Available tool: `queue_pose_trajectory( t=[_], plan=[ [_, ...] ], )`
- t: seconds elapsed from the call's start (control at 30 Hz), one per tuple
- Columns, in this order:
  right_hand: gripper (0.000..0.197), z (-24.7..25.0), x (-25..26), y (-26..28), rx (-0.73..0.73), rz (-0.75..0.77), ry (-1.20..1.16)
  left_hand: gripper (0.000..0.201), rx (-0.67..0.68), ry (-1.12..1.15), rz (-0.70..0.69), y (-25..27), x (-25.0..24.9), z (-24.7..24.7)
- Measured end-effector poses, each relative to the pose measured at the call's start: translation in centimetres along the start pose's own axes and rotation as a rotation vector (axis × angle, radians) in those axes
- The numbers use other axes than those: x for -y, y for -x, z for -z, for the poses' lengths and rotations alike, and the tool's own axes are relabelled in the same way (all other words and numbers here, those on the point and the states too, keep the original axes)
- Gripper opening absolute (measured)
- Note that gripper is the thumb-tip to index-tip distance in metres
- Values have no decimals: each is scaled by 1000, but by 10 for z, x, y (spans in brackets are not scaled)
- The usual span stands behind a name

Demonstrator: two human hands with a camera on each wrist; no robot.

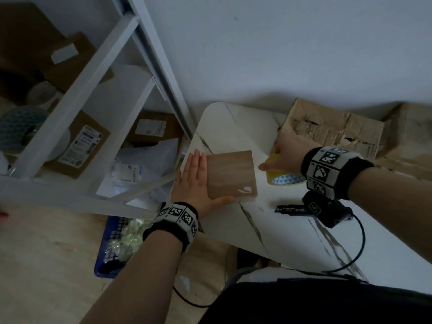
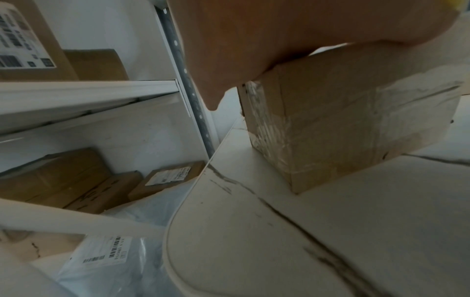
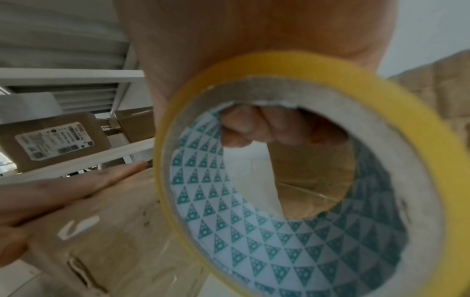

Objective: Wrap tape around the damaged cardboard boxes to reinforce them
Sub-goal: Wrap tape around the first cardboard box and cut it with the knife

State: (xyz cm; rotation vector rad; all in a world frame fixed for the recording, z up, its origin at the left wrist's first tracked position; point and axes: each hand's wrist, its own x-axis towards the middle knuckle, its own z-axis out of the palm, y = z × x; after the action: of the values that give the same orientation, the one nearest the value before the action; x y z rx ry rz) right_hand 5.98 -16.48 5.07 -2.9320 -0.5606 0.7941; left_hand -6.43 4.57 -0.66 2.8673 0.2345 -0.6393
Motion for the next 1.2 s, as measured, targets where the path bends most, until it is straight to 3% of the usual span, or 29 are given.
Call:
queue_pose_trajectory(
  t=[0.5, 0.7, 0.83, 1.2],
  plan=[
    [55, -19, 9, -10, 41, -30, 105, 130, 47, -48, 39, 2, -10, 11],
    [52, -25, 7, -9, 25, -32, 57, 128, -4, -155, -156, 3, -56, -3],
    [54, -29, 3, -11, 34, -32, 9, 120, 36, -158, -134, -3, -65, -2],
    [56, -34, -4, -5, 17, -10, -20, 134, 168, -136, -14, -19, -94, 21]
  ],
)
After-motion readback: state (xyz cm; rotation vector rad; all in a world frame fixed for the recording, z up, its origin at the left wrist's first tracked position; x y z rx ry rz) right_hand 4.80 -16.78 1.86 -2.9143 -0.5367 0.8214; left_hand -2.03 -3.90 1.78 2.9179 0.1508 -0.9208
